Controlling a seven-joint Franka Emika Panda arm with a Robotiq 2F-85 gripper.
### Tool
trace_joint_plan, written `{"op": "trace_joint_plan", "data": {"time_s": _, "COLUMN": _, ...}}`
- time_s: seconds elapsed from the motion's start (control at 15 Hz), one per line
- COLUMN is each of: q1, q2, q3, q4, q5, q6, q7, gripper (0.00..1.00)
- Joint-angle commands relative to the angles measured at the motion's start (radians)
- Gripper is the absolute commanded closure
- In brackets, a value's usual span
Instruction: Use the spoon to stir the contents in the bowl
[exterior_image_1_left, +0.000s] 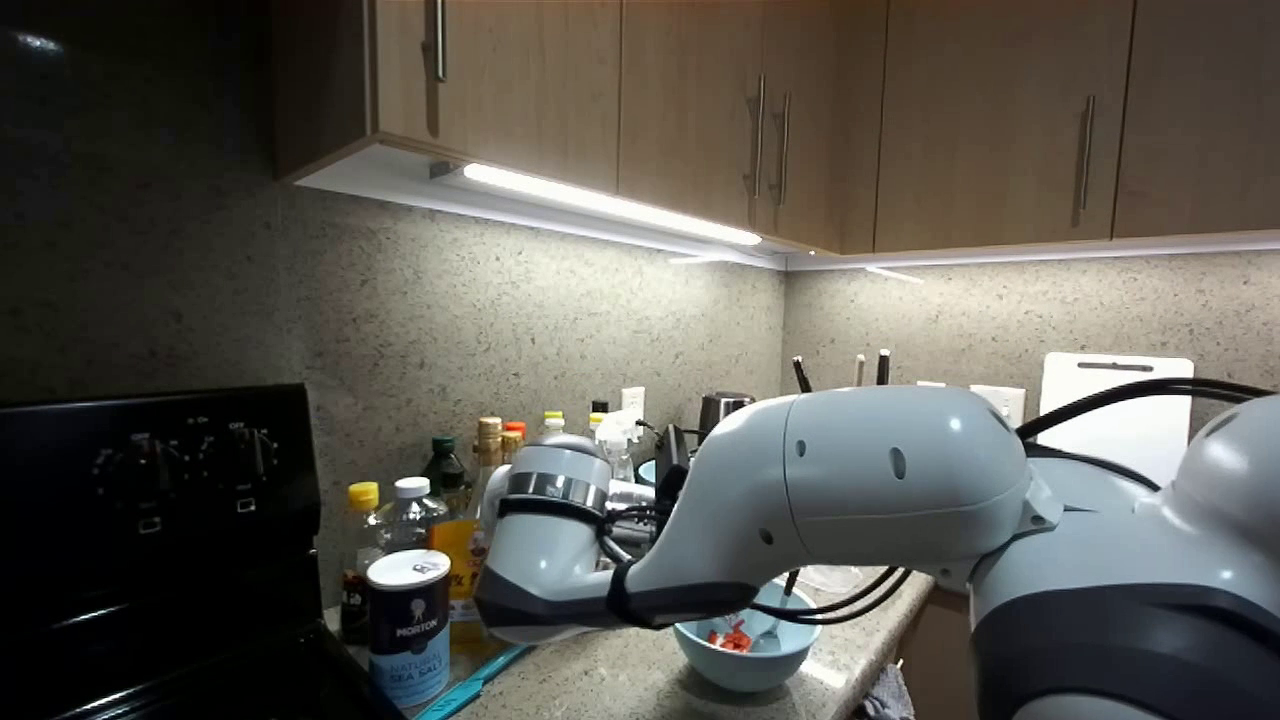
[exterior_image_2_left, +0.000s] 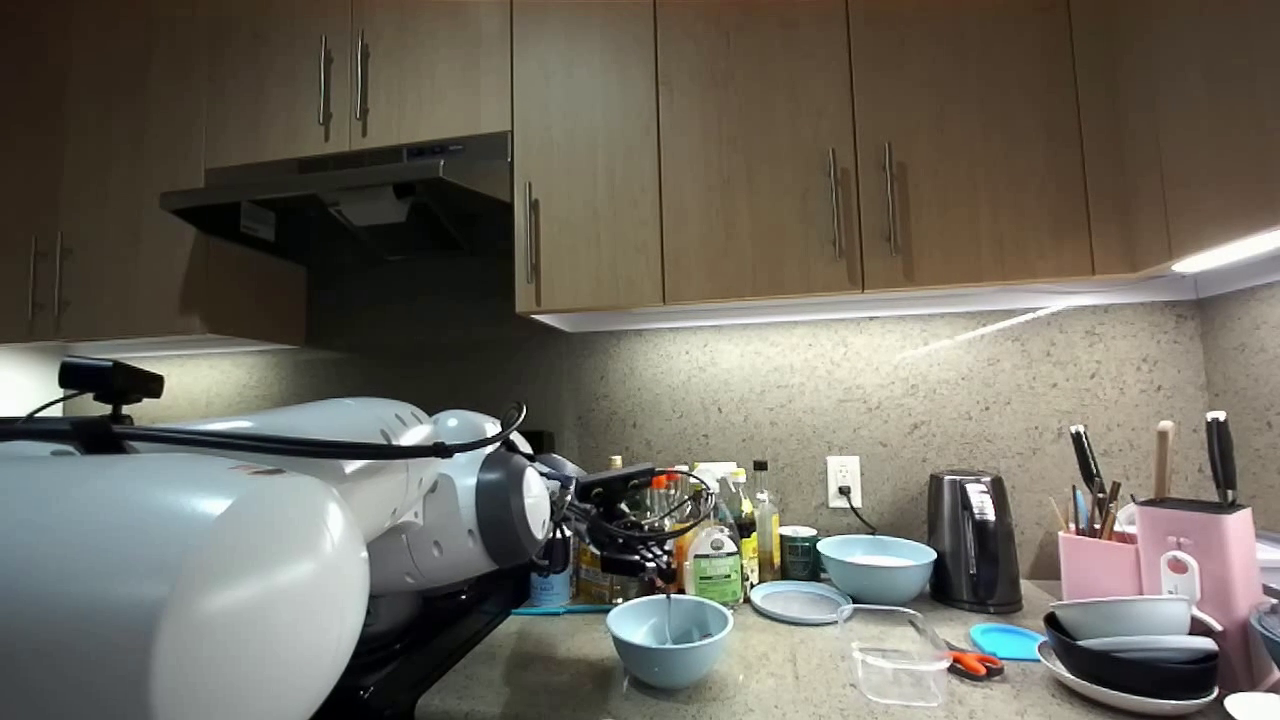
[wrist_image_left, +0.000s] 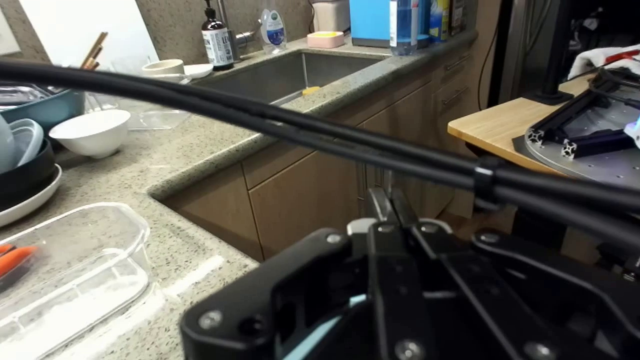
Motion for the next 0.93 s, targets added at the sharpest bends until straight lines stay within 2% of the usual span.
{"op": "trace_joint_plan", "data": {"time_s": 0.0, "q1": 0.043, "q2": -0.010, "q3": -0.011, "q4": -0.018, "q5": -0.057, "q6": 0.057, "q7": -0.014, "gripper": 0.99}}
{"op": "trace_joint_plan", "data": {"time_s": 0.2, "q1": 0.060, "q2": -0.009, "q3": -0.019, "q4": -0.007, "q5": -0.096, "q6": 0.136, "q7": -0.009, "gripper": 0.99}}
{"op": "trace_joint_plan", "data": {"time_s": 0.47, "q1": 0.038, "q2": -0.011, "q3": -0.031, "q4": 0.011, "q5": -0.122, "q6": 0.231, "q7": 0.004, "gripper": 0.99}}
{"op": "trace_joint_plan", "data": {"time_s": 0.6, "q1": 0.014, "q2": -0.016, "q3": -0.033, "q4": 0.020, "q5": -0.114, "q6": 0.242, "q7": 0.008, "gripper": 0.99}}
{"op": "trace_joint_plan", "data": {"time_s": 0.73, "q1": -0.009, "q2": -0.057, "q3": -0.028, "q4": -0.034, "q5": -0.094, "q6": 0.243, "q7": 0.037, "gripper": 0.99}}
{"op": "trace_joint_plan", "data": {"time_s": 0.87, "q1": -0.043, "q2": -0.067, "q3": -0.022, "q4": -0.036, "q5": -0.081, "q6": 0.219, "q7": 0.042, "gripper": 0.99}}
